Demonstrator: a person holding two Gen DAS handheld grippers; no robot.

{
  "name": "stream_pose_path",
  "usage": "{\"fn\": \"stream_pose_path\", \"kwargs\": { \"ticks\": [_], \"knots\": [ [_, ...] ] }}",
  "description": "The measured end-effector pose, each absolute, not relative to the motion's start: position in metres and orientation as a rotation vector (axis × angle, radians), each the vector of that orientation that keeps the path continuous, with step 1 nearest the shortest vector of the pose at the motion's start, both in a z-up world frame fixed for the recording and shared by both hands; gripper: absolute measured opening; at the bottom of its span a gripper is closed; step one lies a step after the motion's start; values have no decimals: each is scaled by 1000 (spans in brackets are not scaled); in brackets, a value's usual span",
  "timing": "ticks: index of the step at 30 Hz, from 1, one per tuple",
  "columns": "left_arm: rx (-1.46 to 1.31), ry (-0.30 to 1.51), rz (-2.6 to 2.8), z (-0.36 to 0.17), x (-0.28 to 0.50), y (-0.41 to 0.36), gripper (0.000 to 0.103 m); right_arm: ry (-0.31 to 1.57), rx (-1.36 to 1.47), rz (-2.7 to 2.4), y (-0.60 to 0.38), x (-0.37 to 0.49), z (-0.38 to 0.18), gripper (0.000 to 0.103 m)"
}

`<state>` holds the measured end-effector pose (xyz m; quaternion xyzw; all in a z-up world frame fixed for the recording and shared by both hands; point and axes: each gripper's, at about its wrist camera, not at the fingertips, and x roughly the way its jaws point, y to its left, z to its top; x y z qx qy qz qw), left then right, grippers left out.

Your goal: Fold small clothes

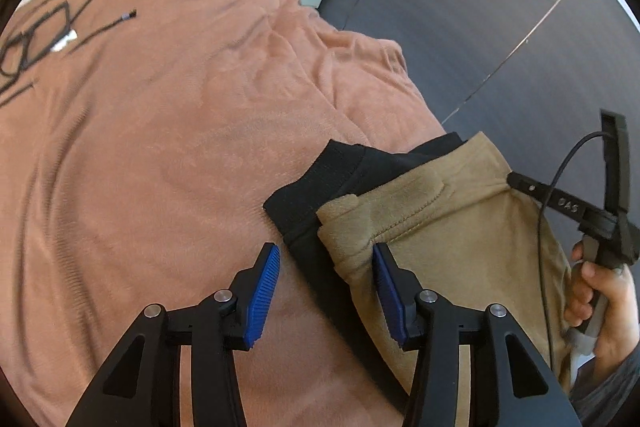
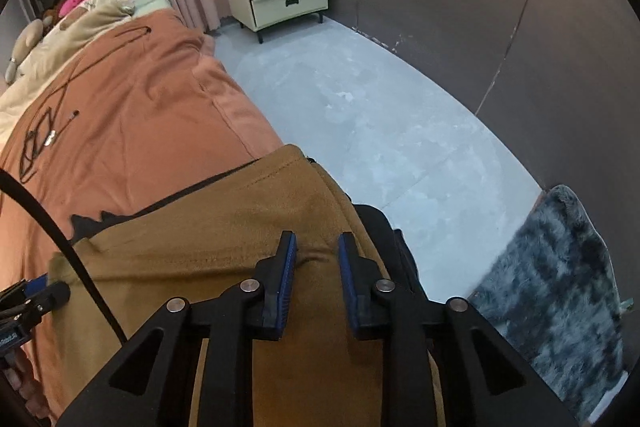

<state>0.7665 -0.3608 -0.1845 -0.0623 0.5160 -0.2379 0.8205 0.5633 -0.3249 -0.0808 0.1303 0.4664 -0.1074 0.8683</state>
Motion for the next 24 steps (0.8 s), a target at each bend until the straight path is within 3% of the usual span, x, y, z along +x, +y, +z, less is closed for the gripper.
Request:
{"fn": "stream_pose_path", "kwargs": {
  "ticks": [9,10,14,21,24],
  "knots": [
    [-121,1094,-527,-165,732,-363,51,978,232,-109,-320,496,-55,20],
    [-121,1098,-532,-164,727,-365,51,981,230,-98,-319,489,-54,22],
    [-124,1119,-551,-163,707,-375,51,977,188,-83,-319,459,-52,49],
    [-113,1160,-587,-169,669,-391,51,980,132,-62,-307,412,-59,50],
    [-95,1175,-603,-173,653,-398,51,989,95,-66,-302,393,-62,58]
  ]
}}
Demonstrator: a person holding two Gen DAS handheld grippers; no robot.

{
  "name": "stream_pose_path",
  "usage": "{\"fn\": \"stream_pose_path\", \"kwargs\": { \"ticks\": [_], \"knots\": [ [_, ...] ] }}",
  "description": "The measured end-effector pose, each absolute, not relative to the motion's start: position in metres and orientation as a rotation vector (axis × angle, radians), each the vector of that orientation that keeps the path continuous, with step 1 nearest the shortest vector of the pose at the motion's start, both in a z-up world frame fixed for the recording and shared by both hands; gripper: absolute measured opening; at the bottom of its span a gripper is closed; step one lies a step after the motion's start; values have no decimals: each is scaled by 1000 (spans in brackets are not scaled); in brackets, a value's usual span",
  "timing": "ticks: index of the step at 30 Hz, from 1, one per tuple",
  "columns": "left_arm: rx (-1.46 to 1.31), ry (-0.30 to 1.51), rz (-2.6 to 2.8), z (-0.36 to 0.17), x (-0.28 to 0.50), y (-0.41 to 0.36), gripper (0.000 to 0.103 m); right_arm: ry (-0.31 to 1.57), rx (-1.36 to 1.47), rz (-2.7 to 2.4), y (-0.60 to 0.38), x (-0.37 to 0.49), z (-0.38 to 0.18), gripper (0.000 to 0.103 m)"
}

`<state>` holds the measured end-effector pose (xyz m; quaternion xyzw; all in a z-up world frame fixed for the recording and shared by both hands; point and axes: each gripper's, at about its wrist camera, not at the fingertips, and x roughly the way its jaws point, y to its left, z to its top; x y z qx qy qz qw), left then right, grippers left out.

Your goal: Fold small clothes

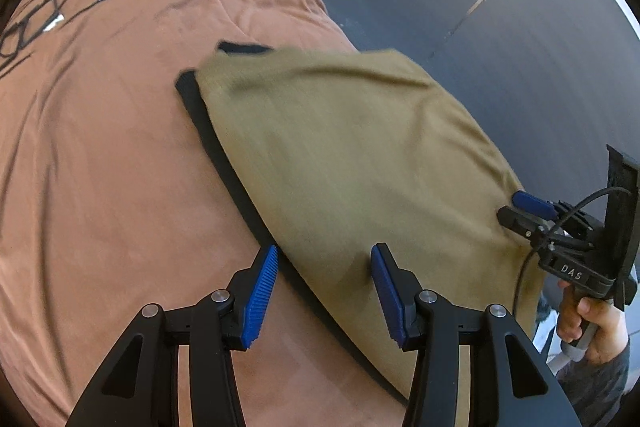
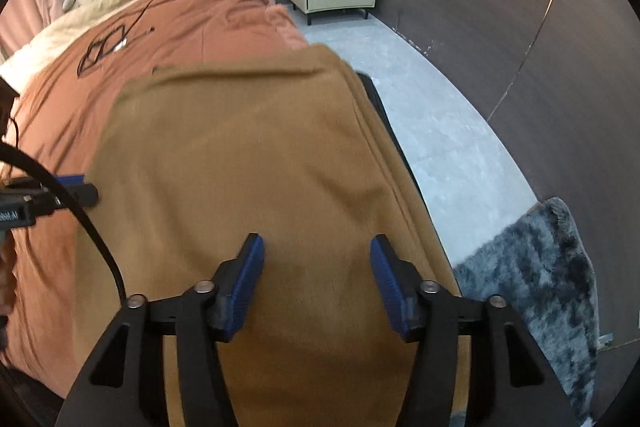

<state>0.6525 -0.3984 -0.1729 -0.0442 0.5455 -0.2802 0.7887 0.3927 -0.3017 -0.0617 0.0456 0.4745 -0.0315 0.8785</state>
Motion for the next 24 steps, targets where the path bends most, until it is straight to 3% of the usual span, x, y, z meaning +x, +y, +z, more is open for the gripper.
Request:
{"fn": "stream_pose_path", "kwargs": {
  "ticks": [2,8,24],
  "knots": [
    [-86,1189,-612,-176,640,-402,53,979,73,-66,-300,378,-63,66],
    [-87,1214,-626,-180,612,-408,54,952,74,-59,-295,341,-62,72],
    [-81,1238,-659,-174,543,-430,59,959,74,-133,-281,264,-40,72]
  ]
}}
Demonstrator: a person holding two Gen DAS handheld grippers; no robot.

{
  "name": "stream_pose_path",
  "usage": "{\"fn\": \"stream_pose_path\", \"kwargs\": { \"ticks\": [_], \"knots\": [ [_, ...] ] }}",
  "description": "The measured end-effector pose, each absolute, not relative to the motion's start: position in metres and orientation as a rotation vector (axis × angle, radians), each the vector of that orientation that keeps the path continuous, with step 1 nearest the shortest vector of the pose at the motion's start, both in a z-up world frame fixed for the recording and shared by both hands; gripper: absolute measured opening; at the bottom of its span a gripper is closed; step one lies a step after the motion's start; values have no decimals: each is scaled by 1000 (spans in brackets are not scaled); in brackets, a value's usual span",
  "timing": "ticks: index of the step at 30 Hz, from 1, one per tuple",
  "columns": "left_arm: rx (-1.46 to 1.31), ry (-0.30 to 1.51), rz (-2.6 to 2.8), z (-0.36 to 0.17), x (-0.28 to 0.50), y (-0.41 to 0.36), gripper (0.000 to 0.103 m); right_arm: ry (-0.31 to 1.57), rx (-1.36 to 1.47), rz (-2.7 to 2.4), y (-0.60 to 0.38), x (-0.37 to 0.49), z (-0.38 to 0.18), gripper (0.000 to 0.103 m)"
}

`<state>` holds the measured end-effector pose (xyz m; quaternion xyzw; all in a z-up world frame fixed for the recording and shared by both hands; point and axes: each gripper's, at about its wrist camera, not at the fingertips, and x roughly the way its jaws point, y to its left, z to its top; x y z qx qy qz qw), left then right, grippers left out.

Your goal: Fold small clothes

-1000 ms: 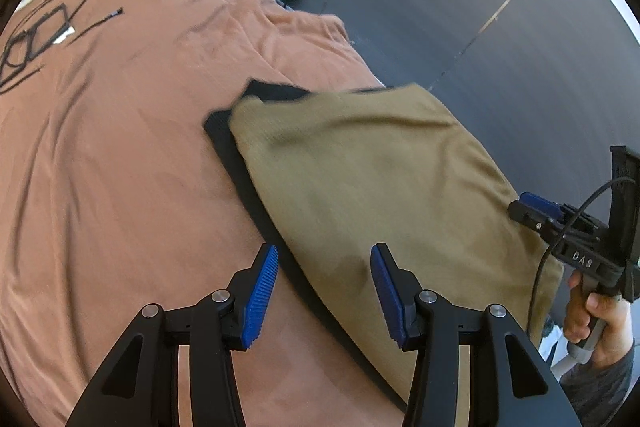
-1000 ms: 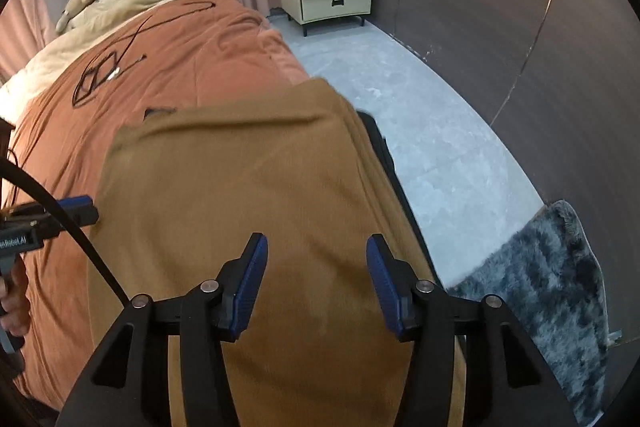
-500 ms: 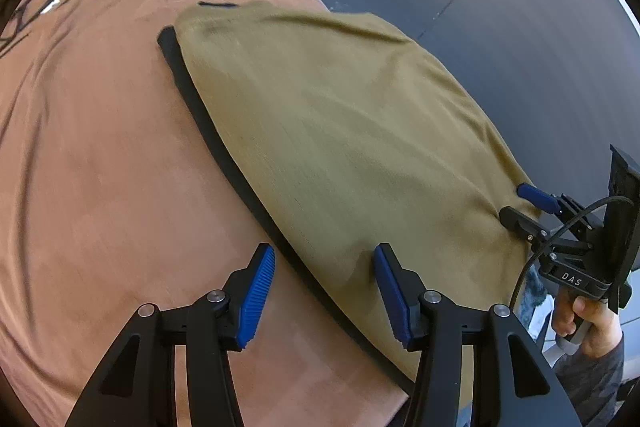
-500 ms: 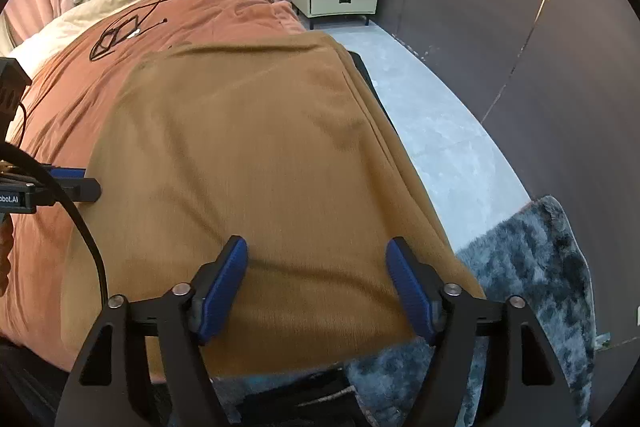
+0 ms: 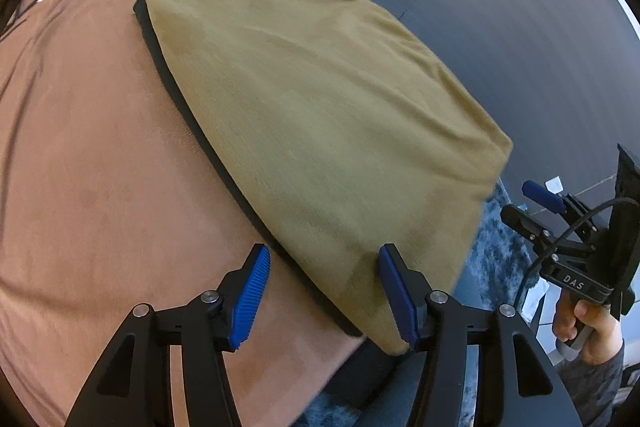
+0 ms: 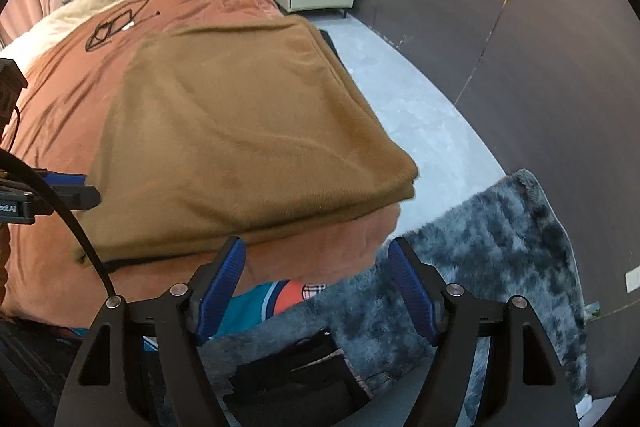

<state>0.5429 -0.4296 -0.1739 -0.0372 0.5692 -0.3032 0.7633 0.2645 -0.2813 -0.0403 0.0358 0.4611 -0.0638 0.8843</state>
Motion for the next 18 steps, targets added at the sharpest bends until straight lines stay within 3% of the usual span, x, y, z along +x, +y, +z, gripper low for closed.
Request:
{"fn": "stream_pose_path", "kwargs": {
  "ticks": [7,13,15,18],
  "knots": [
    [-87,1181,-623,-135,513,-404,59,872,81,-146,-260,216,-10,79],
    [-90,1076,-603,-94,479,-366,83,774,41,-180,-233,171,18,87],
    [-76,1030,-590,-77,468,-349,95,750,39,-199,-222,158,27,92],
    [-49,969,-572,-56,454,-333,102,710,40,-234,-205,134,41,103]
  ]
}}
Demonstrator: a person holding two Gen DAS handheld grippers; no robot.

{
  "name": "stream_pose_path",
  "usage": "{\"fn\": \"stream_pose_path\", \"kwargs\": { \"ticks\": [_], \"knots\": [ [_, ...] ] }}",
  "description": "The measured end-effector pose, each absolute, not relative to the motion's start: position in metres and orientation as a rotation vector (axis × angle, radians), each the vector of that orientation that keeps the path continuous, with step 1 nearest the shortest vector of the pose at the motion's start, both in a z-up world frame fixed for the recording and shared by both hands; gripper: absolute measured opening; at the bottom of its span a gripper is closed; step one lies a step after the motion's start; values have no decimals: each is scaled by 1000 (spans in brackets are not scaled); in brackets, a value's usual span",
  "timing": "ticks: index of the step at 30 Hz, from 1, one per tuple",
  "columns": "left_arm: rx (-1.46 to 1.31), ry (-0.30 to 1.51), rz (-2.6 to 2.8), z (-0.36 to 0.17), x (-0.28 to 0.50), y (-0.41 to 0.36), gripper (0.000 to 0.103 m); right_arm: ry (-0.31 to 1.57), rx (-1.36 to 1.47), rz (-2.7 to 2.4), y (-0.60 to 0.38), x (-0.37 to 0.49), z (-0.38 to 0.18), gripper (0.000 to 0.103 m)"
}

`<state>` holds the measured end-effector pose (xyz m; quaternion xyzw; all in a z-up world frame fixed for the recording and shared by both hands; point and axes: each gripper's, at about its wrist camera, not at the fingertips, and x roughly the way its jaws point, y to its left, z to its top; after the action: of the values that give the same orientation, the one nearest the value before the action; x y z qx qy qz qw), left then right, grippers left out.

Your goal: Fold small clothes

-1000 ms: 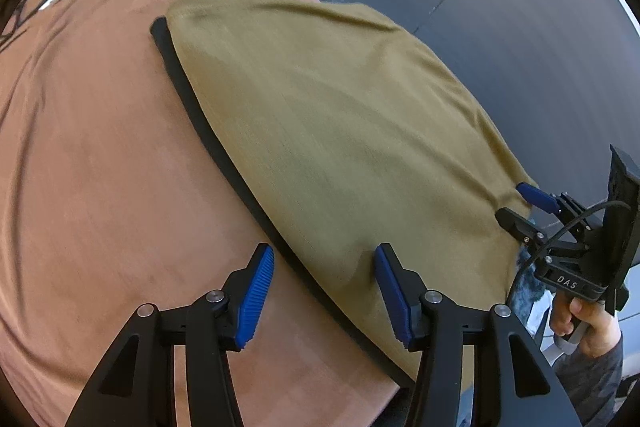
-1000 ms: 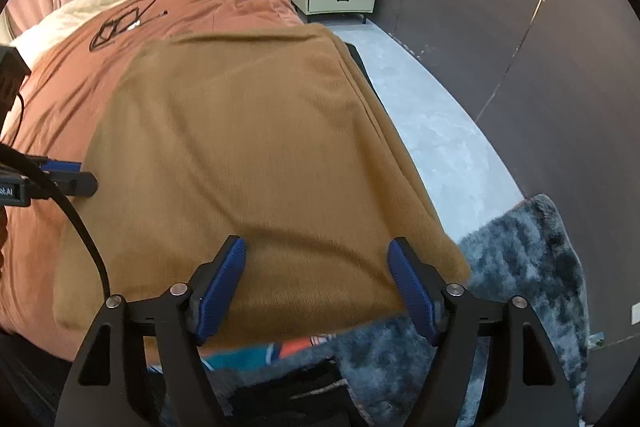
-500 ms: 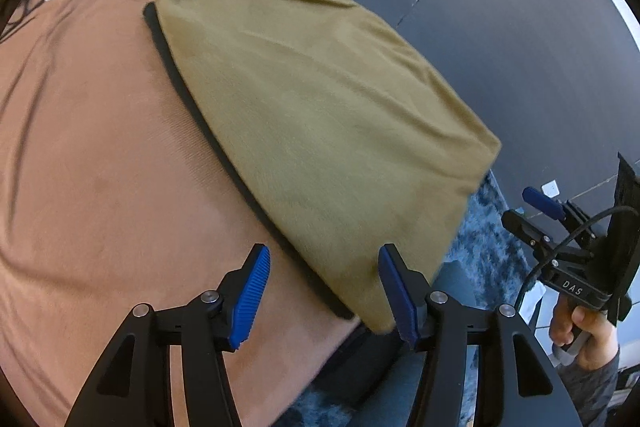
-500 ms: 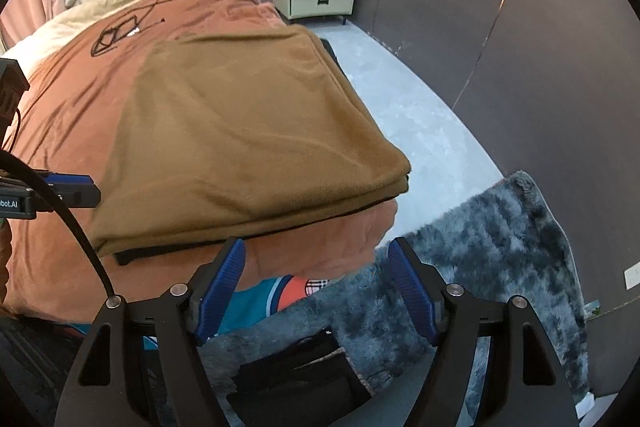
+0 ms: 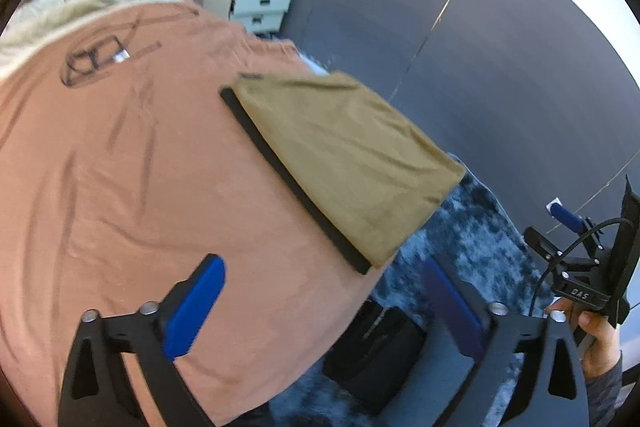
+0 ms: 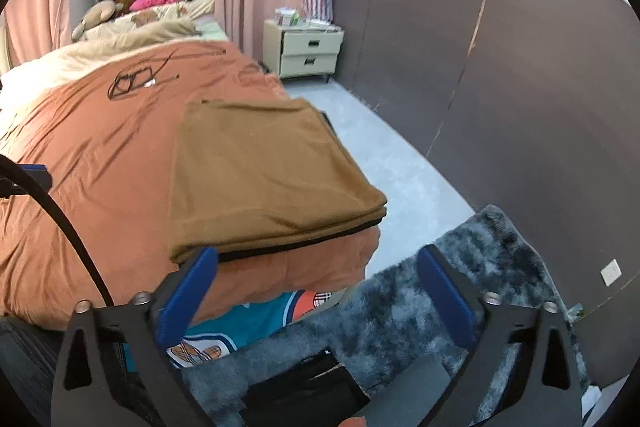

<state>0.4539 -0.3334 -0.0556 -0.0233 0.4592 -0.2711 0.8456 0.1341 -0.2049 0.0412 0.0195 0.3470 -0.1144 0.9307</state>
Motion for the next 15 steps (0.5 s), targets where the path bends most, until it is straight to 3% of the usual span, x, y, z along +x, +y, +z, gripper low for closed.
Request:
{"fn": "stream_pose_path", "kwargs": {
  "ticks": [15],
  "knots": [
    [83,845,-621,-7,380,-244,103,656,161,-276,-134,57,64,103]
  ]
}}
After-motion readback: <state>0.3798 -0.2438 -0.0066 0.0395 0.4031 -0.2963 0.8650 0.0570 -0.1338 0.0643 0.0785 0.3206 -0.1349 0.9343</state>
